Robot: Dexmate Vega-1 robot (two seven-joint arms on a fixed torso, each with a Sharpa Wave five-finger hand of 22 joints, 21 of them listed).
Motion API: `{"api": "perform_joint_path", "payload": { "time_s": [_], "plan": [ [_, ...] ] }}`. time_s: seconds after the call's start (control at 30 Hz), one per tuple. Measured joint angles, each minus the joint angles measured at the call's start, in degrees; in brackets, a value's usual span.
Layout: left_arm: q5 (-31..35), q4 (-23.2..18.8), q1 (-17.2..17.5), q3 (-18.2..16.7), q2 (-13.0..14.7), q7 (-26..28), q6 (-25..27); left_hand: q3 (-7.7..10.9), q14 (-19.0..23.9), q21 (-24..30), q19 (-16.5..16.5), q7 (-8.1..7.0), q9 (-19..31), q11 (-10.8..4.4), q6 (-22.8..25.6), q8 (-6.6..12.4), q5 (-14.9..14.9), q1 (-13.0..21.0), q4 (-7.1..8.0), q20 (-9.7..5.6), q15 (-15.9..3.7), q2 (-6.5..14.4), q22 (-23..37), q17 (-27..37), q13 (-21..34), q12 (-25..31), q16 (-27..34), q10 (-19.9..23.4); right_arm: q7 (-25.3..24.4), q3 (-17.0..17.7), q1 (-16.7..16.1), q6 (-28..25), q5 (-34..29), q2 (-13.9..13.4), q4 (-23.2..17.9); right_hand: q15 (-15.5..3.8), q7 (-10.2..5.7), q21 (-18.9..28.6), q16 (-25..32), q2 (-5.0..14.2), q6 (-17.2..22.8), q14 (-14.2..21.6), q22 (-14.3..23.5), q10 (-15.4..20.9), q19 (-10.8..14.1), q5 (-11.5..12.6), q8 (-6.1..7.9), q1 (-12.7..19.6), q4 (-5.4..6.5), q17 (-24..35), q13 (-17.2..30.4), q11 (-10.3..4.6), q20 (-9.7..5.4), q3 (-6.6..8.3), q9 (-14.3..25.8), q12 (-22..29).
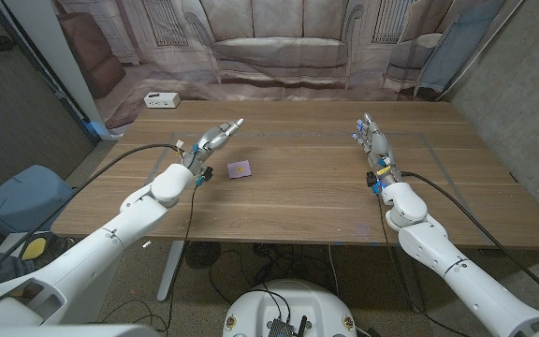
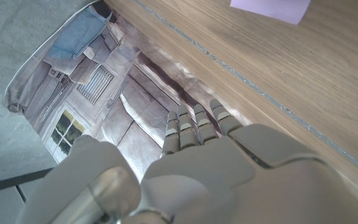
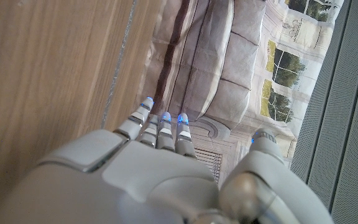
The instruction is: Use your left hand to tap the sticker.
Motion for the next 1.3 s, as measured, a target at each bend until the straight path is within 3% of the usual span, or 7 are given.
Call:
{"api": "perform_joint_path", "payload": {
  "time_s": [0.17, 0.8, 1.3],
  "plan": [
    [-2.54, 2.04, -0.05, -0.34, -1.32, -1.44, -2.01, 0.00, -0.61, -0.40, -0.71, -0.16, 0.00, 0.00, -0.16, 0.00, 0.00, 0.02, 0.00, 0.64, -0.10, 0.02, 0.00, 0.00, 0.00, -0.27, -0.46, 0.00, 1.49, -0.04, 0.54, 1.13, 0.87, 0.46, 1.22, 0.00, 0.00, 0.00, 0.00, 0.00, 0.00, 0.00, 0.00, 0.00, 0.00, 0.00, 0.00, 0.00, 0.00, 0.00, 0.00, 0.00, 0.00, 0.00, 0.00, 0.00],
    [-11.97, 7.79, -0.55, -1.58, -5.65, -6.05, -7.10, -0.24, -0.84, -0.40, -1.00, 0.07, 0.00, 0.09, -1.38, -0.52, 0.00, 0.30, -0.24, 0.34, -0.24, 0.30, 0.01, 0.01, -0.28, -0.40, -0.46, -0.34, 3.62, 0.15, 0.94, 2.50, 2.28, 0.52, 2.91, -0.01, 0.00, 0.00, 0.00, 0.00, 0.00, -0.01, 0.00, -0.01, 0.21, 0.00, 0.00, 0.00, 0.00, 0.00, 0.00, 0.00, 0.22, 0.00, 0.00, 0.00],
    [-14.52, 10.44, -0.47, -1.98, -7.70, -6.79, -9.24, -0.24, -0.94, -0.40, -1.32, -0.01, 0.01, -0.21, -1.46, -0.52, 0.00, 0.68, -0.24, 0.03, -0.13, 0.68, 0.01, 0.01, -0.28, -0.79, -0.68, -0.64, 3.49, 0.25, 0.75, 1.89, 2.53, 0.34, 2.84, -0.01, 0.00, 0.00, 0.00, 0.00, 0.00, 0.40, 0.00, 0.51, 0.30, 0.00, 0.00, 0.00, 0.00, 0.00, 0.00, -0.10, 0.31, 0.00, 0.00, 0.00]
  ]
}}
